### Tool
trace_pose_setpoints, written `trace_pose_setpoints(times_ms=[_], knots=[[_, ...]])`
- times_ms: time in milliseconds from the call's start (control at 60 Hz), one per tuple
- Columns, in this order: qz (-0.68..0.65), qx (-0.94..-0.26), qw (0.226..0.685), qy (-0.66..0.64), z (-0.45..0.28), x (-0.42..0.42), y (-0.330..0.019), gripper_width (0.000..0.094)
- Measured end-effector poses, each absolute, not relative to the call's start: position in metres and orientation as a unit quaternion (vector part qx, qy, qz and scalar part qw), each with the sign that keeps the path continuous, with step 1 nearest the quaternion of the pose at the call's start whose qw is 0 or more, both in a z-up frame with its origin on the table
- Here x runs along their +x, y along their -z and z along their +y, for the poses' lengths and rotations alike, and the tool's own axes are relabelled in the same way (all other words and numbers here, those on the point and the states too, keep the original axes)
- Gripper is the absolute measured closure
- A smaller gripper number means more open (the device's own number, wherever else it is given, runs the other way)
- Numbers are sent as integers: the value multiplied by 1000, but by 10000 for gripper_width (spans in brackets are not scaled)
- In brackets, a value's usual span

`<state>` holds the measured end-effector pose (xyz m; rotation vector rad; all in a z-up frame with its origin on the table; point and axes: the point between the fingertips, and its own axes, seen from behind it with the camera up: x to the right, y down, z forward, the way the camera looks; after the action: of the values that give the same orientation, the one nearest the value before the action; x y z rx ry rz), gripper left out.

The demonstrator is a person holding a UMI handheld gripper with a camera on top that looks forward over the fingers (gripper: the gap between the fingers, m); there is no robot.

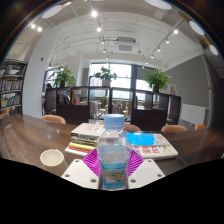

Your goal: Pour water

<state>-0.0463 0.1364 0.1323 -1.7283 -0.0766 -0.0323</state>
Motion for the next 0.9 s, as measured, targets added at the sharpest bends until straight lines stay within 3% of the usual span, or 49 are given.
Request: trace_pose_setpoints(times_ms=[183,350,517,617,667,900], knots=[[-34,-782,623,-6,133,-48,-79,642],[-24,-770,637,2,128,-45,-82,636],[-13,-781,624,-1,127,-44,-78,437],[-6,-797,604,8,113,-41,-68,64],[2,-800,600,8,101,-39,-66,111],[31,-811,584,-25,9,-55,-63,78]])
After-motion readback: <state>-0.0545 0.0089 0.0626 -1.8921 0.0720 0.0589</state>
